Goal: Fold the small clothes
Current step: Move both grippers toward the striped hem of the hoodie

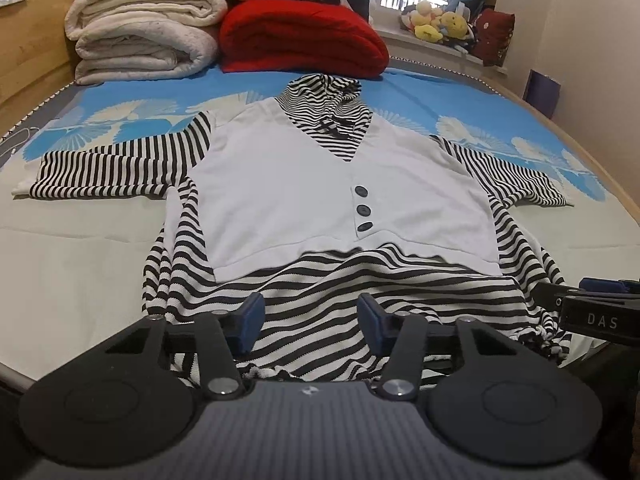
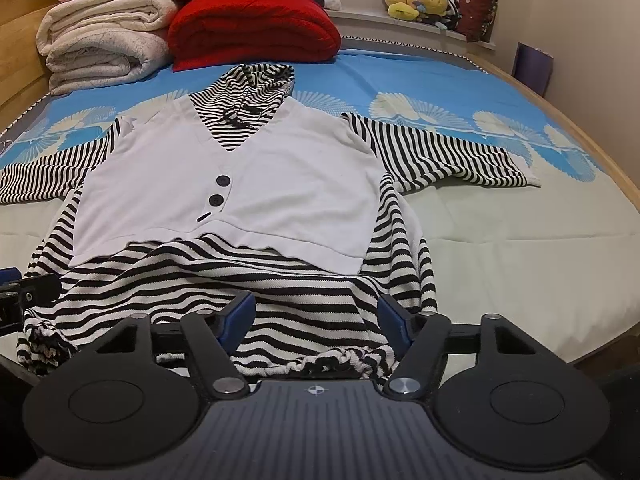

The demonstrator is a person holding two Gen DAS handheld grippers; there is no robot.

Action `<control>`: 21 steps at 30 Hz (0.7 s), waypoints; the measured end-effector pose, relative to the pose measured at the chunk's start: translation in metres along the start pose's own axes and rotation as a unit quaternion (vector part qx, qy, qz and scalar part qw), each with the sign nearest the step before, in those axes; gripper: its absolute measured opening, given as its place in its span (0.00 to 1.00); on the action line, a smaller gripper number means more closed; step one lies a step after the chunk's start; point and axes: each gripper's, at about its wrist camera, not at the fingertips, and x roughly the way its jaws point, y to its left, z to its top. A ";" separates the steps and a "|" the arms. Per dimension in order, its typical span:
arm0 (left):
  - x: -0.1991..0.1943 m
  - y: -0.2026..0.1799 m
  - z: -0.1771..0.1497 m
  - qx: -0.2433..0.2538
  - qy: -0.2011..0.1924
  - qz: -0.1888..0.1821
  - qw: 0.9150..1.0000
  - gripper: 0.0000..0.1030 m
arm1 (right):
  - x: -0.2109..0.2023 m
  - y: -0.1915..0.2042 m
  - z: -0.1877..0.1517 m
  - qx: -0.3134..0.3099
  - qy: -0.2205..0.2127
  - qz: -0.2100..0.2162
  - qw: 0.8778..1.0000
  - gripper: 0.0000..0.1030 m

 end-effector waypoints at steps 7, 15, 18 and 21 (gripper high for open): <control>-0.001 -0.001 0.001 0.000 -0.003 -0.001 1.000 0.51 | 0.001 0.000 0.000 0.001 0.001 0.005 1.000 0.59; 0.000 0.000 0.002 -0.005 -0.004 -0.006 1.000 0.47 | 0.003 0.001 0.001 0.002 0.002 0.010 1.000 0.49; 0.000 0.000 0.003 -0.006 -0.008 -0.006 1.000 0.41 | 0.004 0.002 0.002 0.003 0.003 0.013 1.000 0.45; -0.001 0.001 0.005 -0.007 -0.013 -0.005 1.000 0.34 | 0.005 0.002 0.003 0.005 0.004 0.014 1.000 0.43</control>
